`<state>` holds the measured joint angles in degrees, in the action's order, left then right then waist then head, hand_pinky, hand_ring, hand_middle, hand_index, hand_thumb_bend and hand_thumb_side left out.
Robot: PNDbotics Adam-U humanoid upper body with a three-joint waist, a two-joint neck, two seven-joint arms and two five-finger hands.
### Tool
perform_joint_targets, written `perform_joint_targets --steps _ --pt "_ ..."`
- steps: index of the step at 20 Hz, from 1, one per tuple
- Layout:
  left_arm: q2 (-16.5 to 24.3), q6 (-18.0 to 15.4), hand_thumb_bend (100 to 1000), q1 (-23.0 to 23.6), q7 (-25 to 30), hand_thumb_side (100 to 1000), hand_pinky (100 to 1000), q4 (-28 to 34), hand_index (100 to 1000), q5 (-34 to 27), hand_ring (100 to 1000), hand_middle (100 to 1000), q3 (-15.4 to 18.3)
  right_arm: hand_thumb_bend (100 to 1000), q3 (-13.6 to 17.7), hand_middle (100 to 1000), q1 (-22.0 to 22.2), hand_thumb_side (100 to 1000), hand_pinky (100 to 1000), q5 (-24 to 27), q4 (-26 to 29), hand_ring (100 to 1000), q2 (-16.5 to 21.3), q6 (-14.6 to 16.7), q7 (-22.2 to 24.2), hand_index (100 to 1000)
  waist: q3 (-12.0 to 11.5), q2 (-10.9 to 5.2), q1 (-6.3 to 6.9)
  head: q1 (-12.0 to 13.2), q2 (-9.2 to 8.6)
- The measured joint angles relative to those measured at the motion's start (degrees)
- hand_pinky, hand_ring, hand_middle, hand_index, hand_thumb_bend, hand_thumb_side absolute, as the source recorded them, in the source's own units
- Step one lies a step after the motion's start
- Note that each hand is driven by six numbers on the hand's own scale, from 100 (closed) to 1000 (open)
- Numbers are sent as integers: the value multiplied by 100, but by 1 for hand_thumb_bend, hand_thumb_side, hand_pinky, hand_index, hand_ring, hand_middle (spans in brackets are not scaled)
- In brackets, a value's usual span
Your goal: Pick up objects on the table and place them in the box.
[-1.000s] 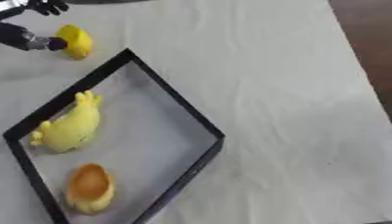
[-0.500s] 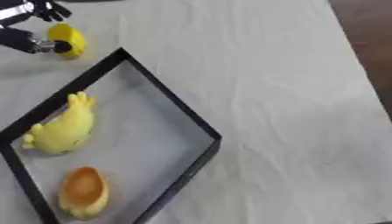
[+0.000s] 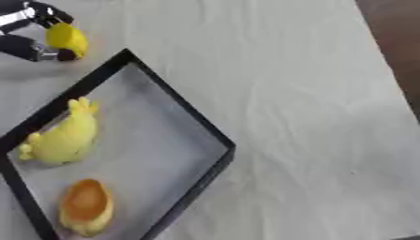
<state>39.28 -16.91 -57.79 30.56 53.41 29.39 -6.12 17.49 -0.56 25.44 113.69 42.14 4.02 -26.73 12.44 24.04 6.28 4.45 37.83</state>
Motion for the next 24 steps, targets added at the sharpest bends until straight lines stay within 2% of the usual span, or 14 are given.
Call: perform_joint_targets --steps 5,6,9,10,11,16,17,21,24 --pt "1 41 583 29 -31 530 846 -28 897 99 827 803 16 100 -27 655 -1 627 954 -24 0 1000 -2 -15 15 775 17 0 0 1 -32" --pt "2 43 519 33 -30 537 846 -36 897 104 825 800 26 100 -28 655 -1 629 954 -32 0 1000 -2 -18 18 775 23 2 0 1 -33" --pt "2 20 415 42 -22 567 843 -38 895 86 818 791 33 100 -47 655 -1 631 954 -47 0 1000 -5 -29 27 775 45 11 20 1 -33" --pt "2 1 347 42 -15 572 841 -38 891 58 813 786 33 100 -57 655 0 632 954 -50 0 1000 -8 -33 27 775 47 12 29 1 -33" --pt "2 -11 329 42 -9 567 839 -38 889 23 811 784 33 100 -59 656 1 632 954 -53 0 1000 -11 -36 27 775 47 12 31 1 -33" --pt "2 -52 192 64 37 383 822 -38 878 -118 791 767 33 100 -61 656 5 632 955 -99 0 1000 -32 -61 29 775 46 12 31 -2 -33" --pt "2 -51 154 67 41 323 818 -38 876 -133 786 763 33 100 -61 656 5 633 955 -100 0 1000 -42 -63 30 775 46 12 31 -2 -33" --pt "2 -45 126 74 95 101 810 -38 864 -183 777 754 33 100 -65 656 6 634 955 -103 0 1000 -51 -70 37 776 46 12 31 -2 -33" --pt "2 -35 159 77 171 100 804 -37 865 -190 772 753 33 100 -85 655 6 635 955 -104 0 1000 -53 -71 37 776 46 12 31 -2 -33"
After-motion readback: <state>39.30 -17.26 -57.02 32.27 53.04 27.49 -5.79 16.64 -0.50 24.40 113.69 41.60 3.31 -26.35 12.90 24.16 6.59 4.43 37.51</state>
